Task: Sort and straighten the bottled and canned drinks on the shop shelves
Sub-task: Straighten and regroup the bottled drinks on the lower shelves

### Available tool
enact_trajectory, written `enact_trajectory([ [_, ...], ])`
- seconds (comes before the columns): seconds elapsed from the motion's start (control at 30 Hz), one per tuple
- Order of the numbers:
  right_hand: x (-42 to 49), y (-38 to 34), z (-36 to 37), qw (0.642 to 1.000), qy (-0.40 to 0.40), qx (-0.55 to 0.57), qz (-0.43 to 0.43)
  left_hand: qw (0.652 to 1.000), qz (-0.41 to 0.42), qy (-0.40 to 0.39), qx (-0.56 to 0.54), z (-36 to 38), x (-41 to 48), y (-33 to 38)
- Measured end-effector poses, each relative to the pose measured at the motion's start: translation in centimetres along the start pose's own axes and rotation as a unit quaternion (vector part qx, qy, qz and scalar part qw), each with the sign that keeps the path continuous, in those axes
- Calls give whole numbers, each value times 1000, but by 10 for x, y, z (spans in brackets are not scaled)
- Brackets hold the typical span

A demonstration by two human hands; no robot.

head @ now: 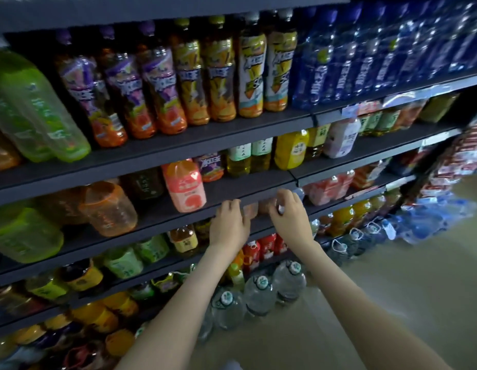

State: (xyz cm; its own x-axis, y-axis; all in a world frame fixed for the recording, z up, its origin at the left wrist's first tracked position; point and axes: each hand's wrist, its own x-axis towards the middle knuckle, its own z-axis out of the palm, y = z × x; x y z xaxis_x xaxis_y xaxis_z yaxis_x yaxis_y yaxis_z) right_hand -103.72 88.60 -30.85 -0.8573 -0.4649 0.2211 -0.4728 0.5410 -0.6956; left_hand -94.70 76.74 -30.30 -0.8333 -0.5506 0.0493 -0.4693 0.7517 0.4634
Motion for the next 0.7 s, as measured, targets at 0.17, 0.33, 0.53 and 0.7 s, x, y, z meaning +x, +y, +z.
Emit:
enact_trajectory([
  [0.17,41,46,-36,999,14,8,34,1000,28,-10,8,32,47,59],
  [0.33,85,105,-70,997,33,-12,71,997,66,-27,0,74,105,112],
  [0.53,134,172,-117,989,45,-26,135,994,99,-41,-8,112,163,181],
  [0.7,172,221,-137,983,43,-4,180,995,90,-51,4,146,194,221],
])
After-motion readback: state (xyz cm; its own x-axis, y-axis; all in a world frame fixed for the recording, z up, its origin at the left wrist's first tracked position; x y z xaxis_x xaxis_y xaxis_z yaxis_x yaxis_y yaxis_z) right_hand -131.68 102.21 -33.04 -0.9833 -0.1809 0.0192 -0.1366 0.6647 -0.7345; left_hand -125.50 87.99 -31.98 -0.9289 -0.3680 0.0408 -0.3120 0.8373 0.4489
